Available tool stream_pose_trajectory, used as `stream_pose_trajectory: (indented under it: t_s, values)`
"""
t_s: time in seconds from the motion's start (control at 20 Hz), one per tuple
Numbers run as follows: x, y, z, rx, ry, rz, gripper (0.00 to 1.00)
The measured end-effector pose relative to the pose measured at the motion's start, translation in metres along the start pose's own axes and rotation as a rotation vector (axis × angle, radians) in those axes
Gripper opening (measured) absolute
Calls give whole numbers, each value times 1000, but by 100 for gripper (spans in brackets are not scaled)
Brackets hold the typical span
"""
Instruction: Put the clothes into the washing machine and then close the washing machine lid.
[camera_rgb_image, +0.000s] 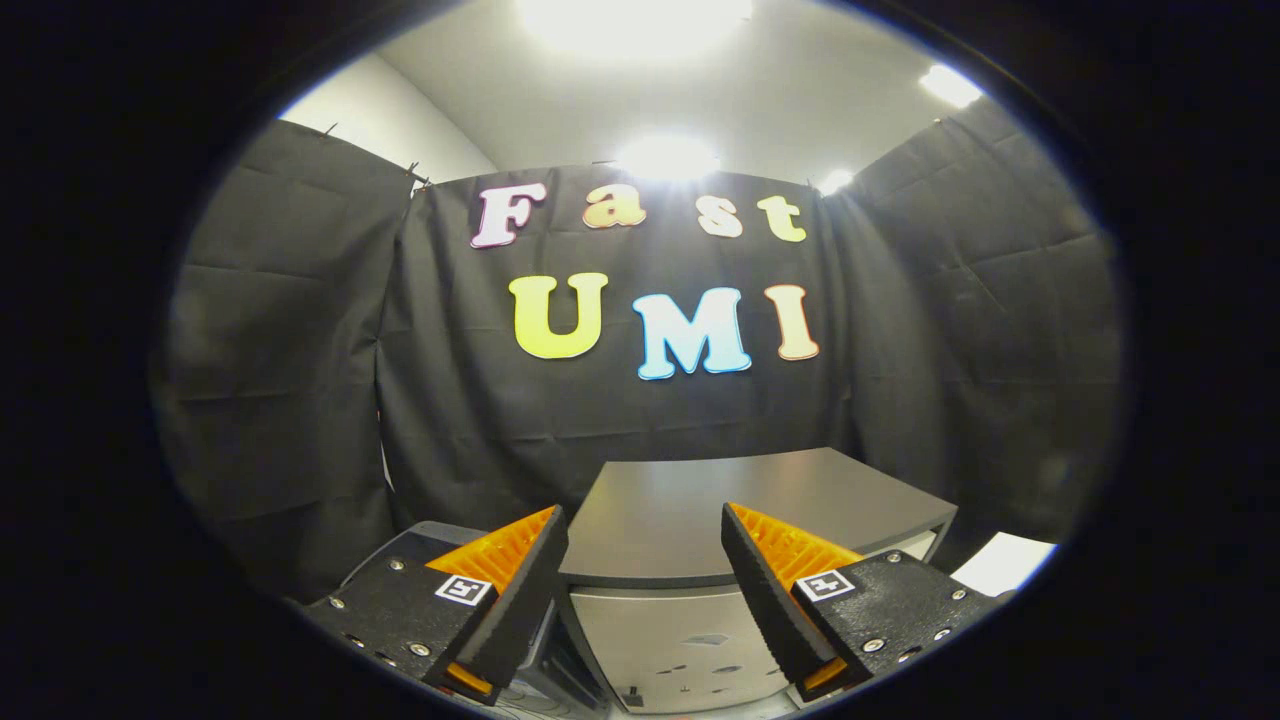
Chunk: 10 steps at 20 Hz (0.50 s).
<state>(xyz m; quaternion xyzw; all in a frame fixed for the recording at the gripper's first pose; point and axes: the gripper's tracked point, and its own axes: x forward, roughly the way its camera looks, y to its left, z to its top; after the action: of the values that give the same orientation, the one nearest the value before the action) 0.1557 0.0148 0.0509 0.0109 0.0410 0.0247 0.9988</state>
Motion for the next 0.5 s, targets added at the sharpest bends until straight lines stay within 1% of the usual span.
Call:
stream_pose_trajectory:
  t_s: [0.2, 0.5]
  values:
    - [-14, -30, 1, -2, -6, -4, 95]
    - [-22, -53, 2, 4, -15, 1, 95]
